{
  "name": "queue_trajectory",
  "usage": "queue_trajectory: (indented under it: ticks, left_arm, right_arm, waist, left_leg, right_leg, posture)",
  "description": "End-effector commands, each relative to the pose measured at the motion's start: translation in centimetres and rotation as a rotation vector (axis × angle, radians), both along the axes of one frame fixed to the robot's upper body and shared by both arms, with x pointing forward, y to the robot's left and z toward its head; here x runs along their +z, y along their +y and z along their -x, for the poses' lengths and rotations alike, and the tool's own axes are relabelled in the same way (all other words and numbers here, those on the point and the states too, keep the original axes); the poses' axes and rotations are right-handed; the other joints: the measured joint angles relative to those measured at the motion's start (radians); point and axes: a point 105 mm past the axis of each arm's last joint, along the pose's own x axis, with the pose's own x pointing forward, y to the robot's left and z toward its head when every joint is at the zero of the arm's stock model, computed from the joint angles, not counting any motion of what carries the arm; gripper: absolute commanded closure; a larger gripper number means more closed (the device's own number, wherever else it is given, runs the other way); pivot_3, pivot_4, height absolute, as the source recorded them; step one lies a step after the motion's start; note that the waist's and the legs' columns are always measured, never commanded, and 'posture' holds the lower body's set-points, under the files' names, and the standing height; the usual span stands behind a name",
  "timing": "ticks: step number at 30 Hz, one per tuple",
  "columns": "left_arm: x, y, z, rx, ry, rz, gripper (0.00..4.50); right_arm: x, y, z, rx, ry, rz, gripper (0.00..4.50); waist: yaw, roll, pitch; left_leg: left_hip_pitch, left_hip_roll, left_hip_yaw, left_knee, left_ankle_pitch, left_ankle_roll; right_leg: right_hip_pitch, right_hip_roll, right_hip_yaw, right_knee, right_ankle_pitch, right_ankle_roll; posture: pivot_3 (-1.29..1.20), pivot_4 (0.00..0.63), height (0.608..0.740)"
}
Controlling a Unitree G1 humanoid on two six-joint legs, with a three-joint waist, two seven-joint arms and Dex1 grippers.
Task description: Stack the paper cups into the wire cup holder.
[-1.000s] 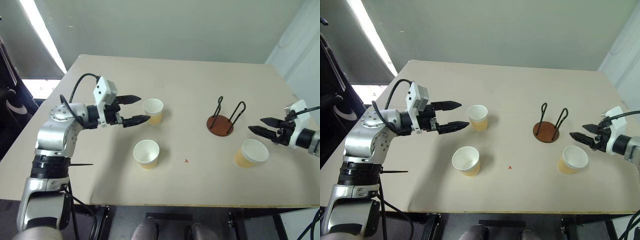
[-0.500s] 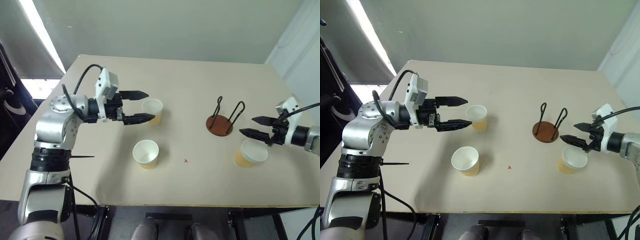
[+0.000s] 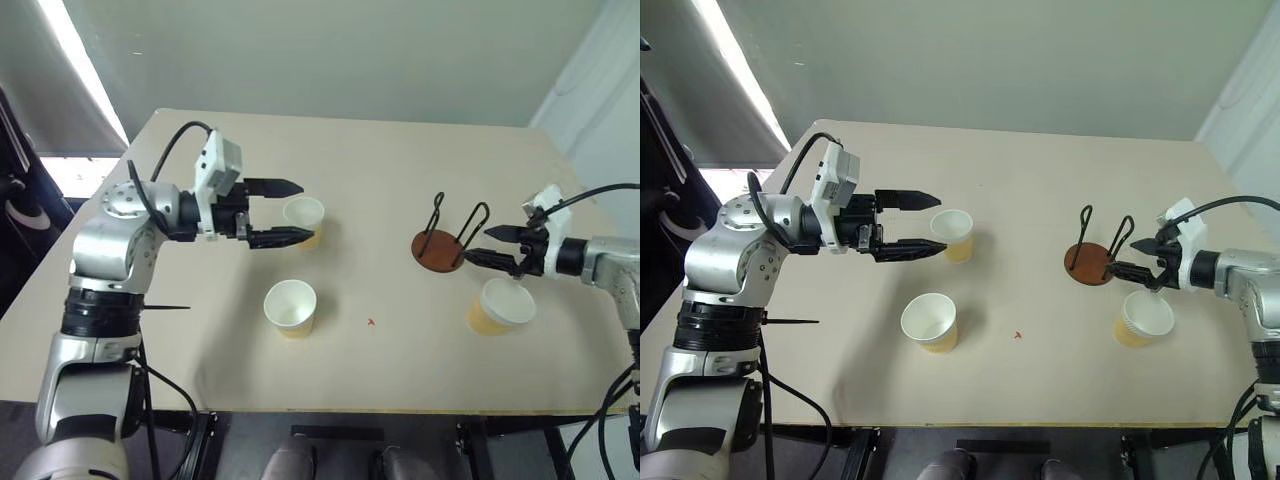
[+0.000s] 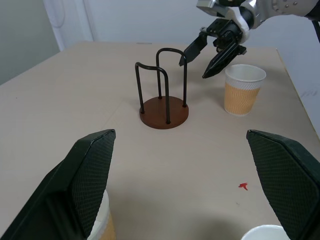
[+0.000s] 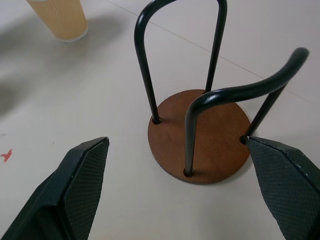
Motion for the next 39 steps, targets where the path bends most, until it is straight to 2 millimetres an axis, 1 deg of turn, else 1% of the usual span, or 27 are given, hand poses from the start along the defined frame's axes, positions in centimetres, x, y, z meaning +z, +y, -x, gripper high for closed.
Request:
queue_trajectory:
  ticks: [1,7,10,15,18,19,21,24,26,31,33,36,39]
  left_arm:
    - [1.1,-0.1,0.7,-0.012,-0.053,-0.006,0.0]
    - [0.8,-0.2,0.7,-0.006,-0.05,-0.007,0.0]
    - [0.6,-0.2,0.7,-0.004,-0.049,-0.01,0.0]
    - [0.2,-0.4,0.9,-0.017,-0.037,-0.015,0.0]
    - [0.0,-0.4,1.1,-0.019,-0.025,-0.016,0.0]
    - [-0.1,-0.4,1.1,-0.021,-0.023,-0.02,0.0]
    - [-0.3,-0.3,1.4,-0.028,-0.014,-0.029,0.0]
    - [-0.5,-0.1,2.2,-0.051,0.011,-0.049,0.0]
    - [-1.0,0.0,3.0,-0.072,0.035,-0.079,0.0]
    - [-1.4,0.5,4.0,-0.087,0.057,-0.117,0.0]
    - [-1.4,0.5,4.2,-0.088,0.056,-0.118,0.0]
    - [-1.2,0.3,4.6,-0.099,0.057,-0.115,0.0]
    - [-1.2,0.2,4.7,-0.103,0.057,-0.115,0.0]
  right_arm:
    - [1.1,0.2,-0.6,0.012,-0.045,0.012,0.02]
    - [1.0,0.6,-1.3,0.008,-0.052,-0.002,0.02]
    - [1.1,0.8,-1.4,0.009,-0.057,-0.009,0.57]
    - [1.3,1.2,-1.7,0.003,-0.069,-0.026,2.43]
    - [1.4,1.5,-1.7,0.008,-0.072,-0.03,3.47]
    - [1.5,1.5,-1.6,0.012,-0.073,-0.032,3.89]
    - [2.0,2.0,-1.2,0.036,-0.082,-0.031,4.45]
    - [3.4,3.3,0.0,0.107,-0.107,-0.019,4.45]
    - [4.2,4.7,1.3,0.176,-0.121,0.002,4.45]
    - [5.2,7.2,4.1,0.29,-0.133,0.036,4.45]
    - [5.0,8.1,5.5,0.34,-0.127,0.059,4.45]
    - [4.2,9.4,7.2,0.398,-0.108,0.097,4.45]
    - [3.9,9.8,7.7,0.405,-0.102,0.098,4.45]
  waist:
    - [0.0,0.0,0.0]
    - [0.0,0.0,0.0]
    - [0.0,0.0,0.0]
    - [0.0,0.0,0.0]
    - [0.0,0.0,0.0]
    - [0.0,0.0,0.0]
    - [0.0,0.0,0.0]
    - [-0.001,0.0,0.0]
    - [-0.002,0.0,0.0]
    - [-0.001,0.0,0.0]
    - [0.0,0.0,0.0]
    - [-0.001,0.0,0.0]
    - [-0.004,0.0,0.0]
  left_leg:
    - [0.0,0.0,0.0,0.0,0.0,0.0]
    - [0.0,0.001,0.0,0.0,0.0,0.0]
    - [0.0,0.001,0.0,0.0,0.0,0.0]
    - [0.0,0.001,0.0,0.0,0.0,0.0]
    - [0.0,0.001,0.0,0.0,0.0,-0.001]
    - [0.0,0.001,0.0,0.0,0.0,-0.001]
    - [0.0,0.001,0.0,0.0,0.0,-0.001]
    - [-0.001,0.001,0.001,0.0,-0.001,-0.001]
    - [-0.001,0.002,0.001,0.0,-0.001,-0.002]
    - [-0.004,0.002,0.001,0.0,-0.001,-0.002]
    - [-0.005,0.002,0.0,0.001,-0.001,-0.002]
    - [-0.005,0.002,0.0,0.002,-0.001,-0.002]
    - [-0.005,0.003,0.001,0.002,-0.001,-0.002]
  right_leg:
    - [0.0,0.0,0.0,0.0,0.0,0.0]
    - [0.0,0.0,0.0,0.0,0.0,0.0]
    - [0.0,0.0,0.0,0.0,0.0,0.0]
    - [0.0,0.0,0.0,0.0,0.0,0.0]
    - [0.0,0.0,0.0,0.0,0.0,0.0]
    - [0.0,0.0,0.0,0.0,0.0,0.0]
    - [-0.001,0.001,0.0,0.0,0.0,0.0]
    - [-0.001,0.001,0.0,0.0,0.0,0.0]
    - [-0.002,0.001,0.0,0.0,0.0,0.0]
    - [-0.004,0.002,0.0,0.0,0.0,-0.001]
    - [-0.004,0.002,0.0,0.0,0.0,-0.001]
    - [-0.004,0.002,0.0,0.0,0.0,0.0]
    - [-0.004,0.002,0.0,0.0,0.0,0.0]
  posture:
    - [0.0,0.15,0.74]
    - [0.0,0.15,0.74]
    - [0.0,0.15,0.74]
    - [0.0,0.15,0.74]
    - [0.0,0.15,0.74]
    - [0.0,0.15,0.74]
    - [0.0,0.15,0.74]
    - [0.0,0.15,0.74]
    - [0.0,0.15,0.74]
    - [0.0,0.15,0.74]
    - [0.0,0.15,0.74]
    - [0.0,0.15,0.74]
    - [0.0,0.15,0.74]
